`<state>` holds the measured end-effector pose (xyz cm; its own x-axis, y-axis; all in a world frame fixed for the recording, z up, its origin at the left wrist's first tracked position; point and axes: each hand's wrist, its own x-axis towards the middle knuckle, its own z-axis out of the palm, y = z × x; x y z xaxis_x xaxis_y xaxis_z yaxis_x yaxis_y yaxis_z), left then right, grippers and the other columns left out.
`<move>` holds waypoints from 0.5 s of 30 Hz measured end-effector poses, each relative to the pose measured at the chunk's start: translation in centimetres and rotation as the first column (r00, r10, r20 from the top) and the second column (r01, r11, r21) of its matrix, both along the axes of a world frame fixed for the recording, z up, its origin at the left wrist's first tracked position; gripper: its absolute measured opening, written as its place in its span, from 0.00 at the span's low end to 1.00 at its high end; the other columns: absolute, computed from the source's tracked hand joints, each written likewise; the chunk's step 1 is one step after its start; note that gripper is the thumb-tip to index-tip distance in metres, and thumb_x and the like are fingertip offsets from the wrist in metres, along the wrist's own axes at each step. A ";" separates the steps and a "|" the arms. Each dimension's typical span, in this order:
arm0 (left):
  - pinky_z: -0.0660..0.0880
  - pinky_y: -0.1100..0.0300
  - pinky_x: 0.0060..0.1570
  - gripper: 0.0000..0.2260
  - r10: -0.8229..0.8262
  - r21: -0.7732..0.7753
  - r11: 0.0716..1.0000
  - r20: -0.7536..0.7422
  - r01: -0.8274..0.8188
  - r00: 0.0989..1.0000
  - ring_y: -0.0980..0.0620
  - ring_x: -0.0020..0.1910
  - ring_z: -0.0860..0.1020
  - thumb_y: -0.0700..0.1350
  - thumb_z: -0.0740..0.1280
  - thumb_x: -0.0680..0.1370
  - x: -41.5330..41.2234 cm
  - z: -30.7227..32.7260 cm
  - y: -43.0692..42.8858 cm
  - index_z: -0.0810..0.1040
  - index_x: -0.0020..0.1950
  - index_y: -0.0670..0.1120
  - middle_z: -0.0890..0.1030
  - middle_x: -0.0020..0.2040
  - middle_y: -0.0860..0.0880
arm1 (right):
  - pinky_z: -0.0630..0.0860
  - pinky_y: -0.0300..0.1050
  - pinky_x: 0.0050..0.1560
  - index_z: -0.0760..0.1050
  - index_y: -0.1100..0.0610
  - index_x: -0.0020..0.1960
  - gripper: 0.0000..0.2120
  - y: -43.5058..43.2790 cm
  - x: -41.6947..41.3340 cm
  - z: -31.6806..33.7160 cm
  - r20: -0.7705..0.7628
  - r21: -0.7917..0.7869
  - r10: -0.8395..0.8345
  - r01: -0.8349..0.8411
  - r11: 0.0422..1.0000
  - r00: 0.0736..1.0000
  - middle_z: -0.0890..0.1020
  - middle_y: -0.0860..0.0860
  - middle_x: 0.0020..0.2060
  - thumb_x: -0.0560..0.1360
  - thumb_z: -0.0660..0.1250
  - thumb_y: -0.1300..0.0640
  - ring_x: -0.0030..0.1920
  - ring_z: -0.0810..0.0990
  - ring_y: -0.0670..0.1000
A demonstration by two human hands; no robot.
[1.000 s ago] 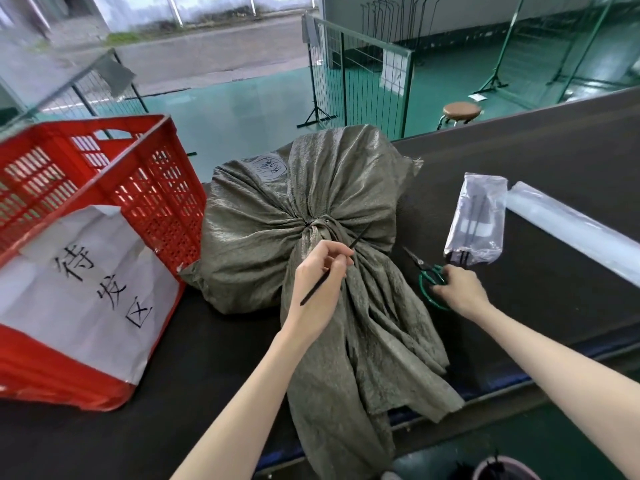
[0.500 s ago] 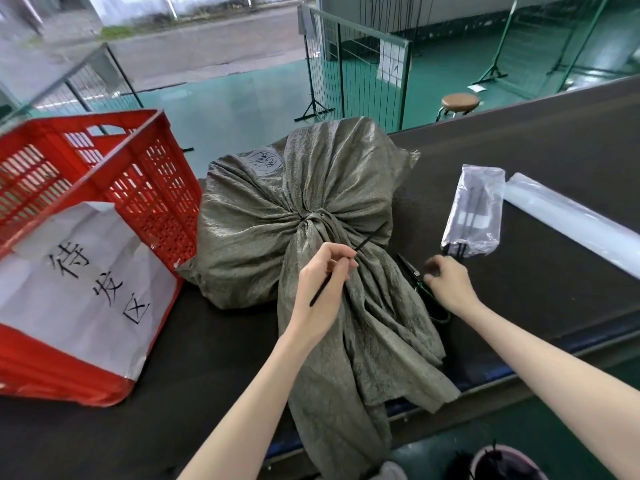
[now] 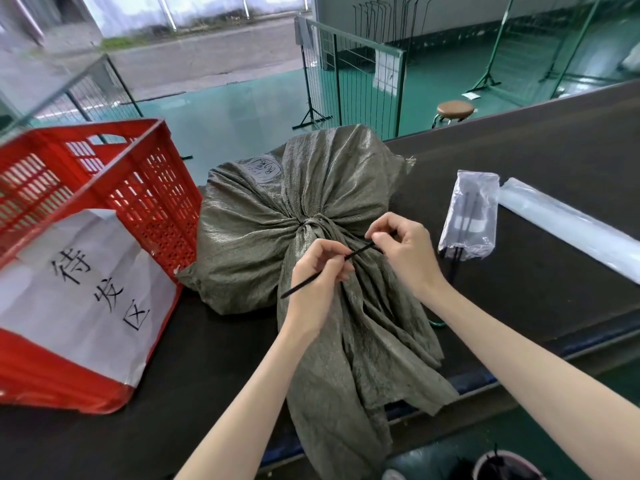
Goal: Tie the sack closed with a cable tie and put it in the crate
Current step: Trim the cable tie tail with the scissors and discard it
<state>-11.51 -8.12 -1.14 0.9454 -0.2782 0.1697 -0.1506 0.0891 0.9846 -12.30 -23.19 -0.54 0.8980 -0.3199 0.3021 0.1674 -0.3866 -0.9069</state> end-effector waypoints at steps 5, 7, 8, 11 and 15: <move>0.72 0.69 0.38 0.10 0.030 0.014 0.999 0.012 -0.031 0.999 0.61 0.33 0.75 0.32 0.60 0.79 0.2 -0.2 -0.4 0.75 0.44 0.45 0.78 0.36 0.48 | 0.58 0.41 0.29 0.70 0.59 0.32 0.07 -1.6 -1.3 -1.0 -0.097 0.082 0.161 -0.153 0.985 0.982 0.67 0.44 0.23 0.68 0.61 0.58 0.27 0.62 0.45; 0.73 0.66 0.40 0.09 0.028 0.022 0.999 0.008 -0.028 1.000 0.61 0.34 0.77 0.34 0.62 0.79 0.0 -0.4 -1.1 0.76 0.44 0.47 0.79 0.36 0.51 | 0.57 0.38 0.28 0.70 0.58 0.33 0.06 -2.2 -2.3 -1.3 -0.098 0.149 0.176 -0.160 0.976 0.980 0.68 0.49 0.25 0.68 0.61 0.59 0.27 0.61 0.45; 0.73 0.65 0.41 0.09 0.024 0.032 0.999 0.009 -0.024 1.000 0.60 0.35 0.77 0.35 0.63 0.78 -0.1 -0.5 -1.5 0.77 0.44 0.48 0.80 0.36 0.51 | 0.57 0.36 0.27 0.70 0.58 0.33 0.05 -2.5 -2.8 -1.3 -0.089 0.219 0.173 -0.150 0.964 0.981 0.69 0.53 0.27 0.68 0.61 0.61 0.26 0.61 0.45; 0.74 0.61 0.44 0.07 -0.032 0.060 0.998 0.020 0.031 0.999 0.57 0.37 0.77 0.38 0.66 0.77 -0.7 -0.7 -3.1 0.78 0.46 0.51 0.82 0.40 0.48 | 0.54 0.36 0.24 0.70 0.59 0.35 0.04 -4.1 -4.5 -1.9 -0.067 0.397 0.087 -0.053 0.916 0.994 0.70 0.48 0.24 0.68 0.60 0.64 0.23 0.61 0.43; 0.75 0.63 0.47 0.08 -0.160 0.122 0.980 0.031 0.155 0.987 0.55 0.42 0.77 0.38 0.64 0.79 -1.7 -1.4 -5.5 0.78 0.53 0.49 0.83 0.47 0.50 | 0.54 0.35 0.22 0.70 0.59 0.35 0.12 -6.6 -7.3 -3.8 -0.076 0.502 -0.136 0.156 0.851 0.988 0.65 0.45 0.19 0.75 0.58 0.70 0.21 0.59 0.42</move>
